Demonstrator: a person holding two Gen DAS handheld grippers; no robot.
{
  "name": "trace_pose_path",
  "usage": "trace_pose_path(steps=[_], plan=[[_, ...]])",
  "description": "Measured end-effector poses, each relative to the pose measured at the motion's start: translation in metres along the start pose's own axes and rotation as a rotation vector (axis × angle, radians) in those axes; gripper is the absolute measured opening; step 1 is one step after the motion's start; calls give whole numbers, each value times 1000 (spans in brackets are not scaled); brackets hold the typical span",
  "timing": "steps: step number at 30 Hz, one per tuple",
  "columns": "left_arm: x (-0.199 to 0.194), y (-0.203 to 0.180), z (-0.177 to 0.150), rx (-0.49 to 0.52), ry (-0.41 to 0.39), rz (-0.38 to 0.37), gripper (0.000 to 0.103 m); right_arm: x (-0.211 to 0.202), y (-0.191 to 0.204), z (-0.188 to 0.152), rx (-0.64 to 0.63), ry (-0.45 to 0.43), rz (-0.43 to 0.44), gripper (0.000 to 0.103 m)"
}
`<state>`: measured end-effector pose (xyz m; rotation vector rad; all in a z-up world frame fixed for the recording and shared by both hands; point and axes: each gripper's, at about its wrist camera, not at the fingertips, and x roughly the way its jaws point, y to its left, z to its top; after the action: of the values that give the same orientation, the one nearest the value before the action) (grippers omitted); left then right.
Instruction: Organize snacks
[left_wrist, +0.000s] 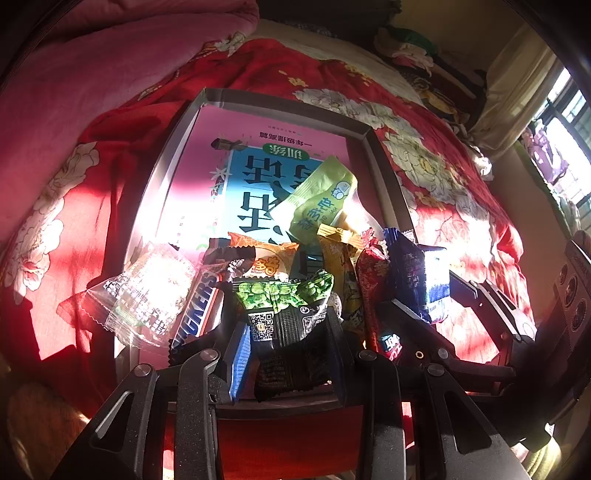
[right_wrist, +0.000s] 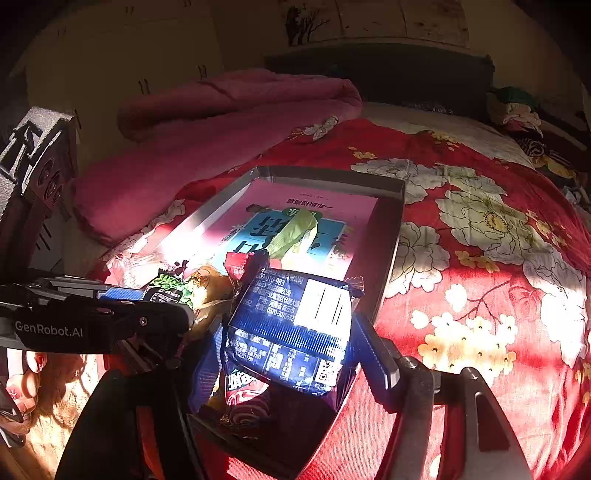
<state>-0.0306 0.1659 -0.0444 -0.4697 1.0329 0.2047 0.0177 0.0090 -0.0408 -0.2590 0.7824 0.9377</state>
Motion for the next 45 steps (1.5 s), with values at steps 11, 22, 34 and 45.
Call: trace_pose_path(steps=[11,22,34,45], plan=[[-1,-1,0,-1,-4,5,37,-19,5,-4,-19,-37,10,72],[-11,-6,2,12,-26,7,51,-39,7,-9,-21,-63,6,73],[-29,-13,3,27,-78,24,71,-62,9,-4,-10,-117,-34,82],[-54,-23,0,46,-131,45,78,-85,10,-3,-4,-158,-50,90]])
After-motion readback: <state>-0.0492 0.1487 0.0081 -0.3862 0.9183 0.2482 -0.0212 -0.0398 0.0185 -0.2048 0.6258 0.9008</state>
